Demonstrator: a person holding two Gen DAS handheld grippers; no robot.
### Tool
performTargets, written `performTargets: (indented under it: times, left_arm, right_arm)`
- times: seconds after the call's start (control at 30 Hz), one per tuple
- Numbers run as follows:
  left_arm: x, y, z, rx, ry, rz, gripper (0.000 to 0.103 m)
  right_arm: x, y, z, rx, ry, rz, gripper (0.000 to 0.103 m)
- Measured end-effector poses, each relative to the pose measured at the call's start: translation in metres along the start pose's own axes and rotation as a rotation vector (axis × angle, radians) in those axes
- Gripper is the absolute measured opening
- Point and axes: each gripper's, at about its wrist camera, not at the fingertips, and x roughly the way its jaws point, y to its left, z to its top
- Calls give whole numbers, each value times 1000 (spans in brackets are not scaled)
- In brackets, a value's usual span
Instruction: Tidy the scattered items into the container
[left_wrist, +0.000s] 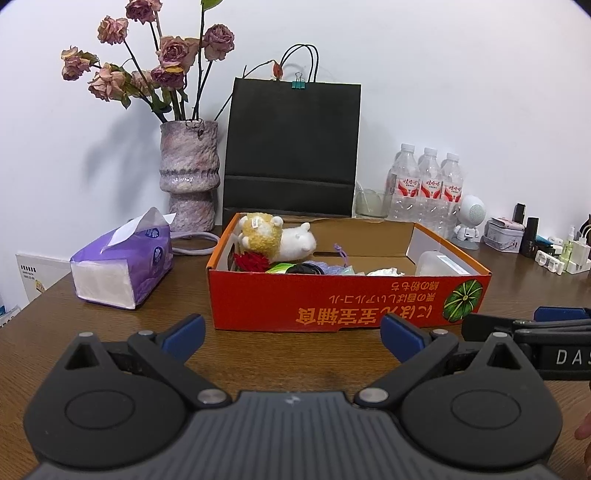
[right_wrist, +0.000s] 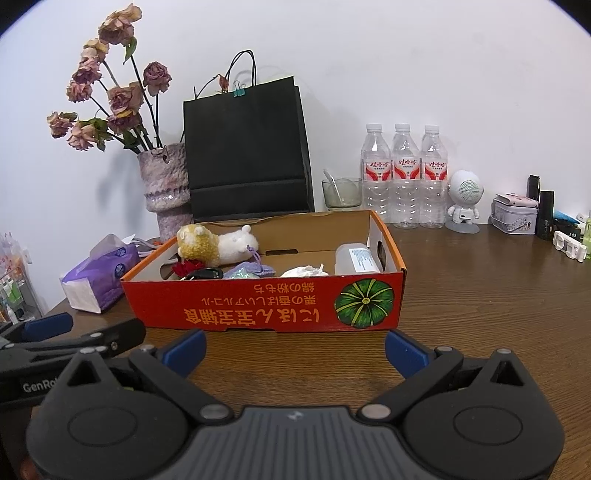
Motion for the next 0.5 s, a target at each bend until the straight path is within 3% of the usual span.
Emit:
performTargets:
  times: [0.5]
  left_arm:
    - [-1, 0, 0, -1, -1, -1, 103]
  right_arm:
    - [0, 0, 0, 4, 0, 2, 103]
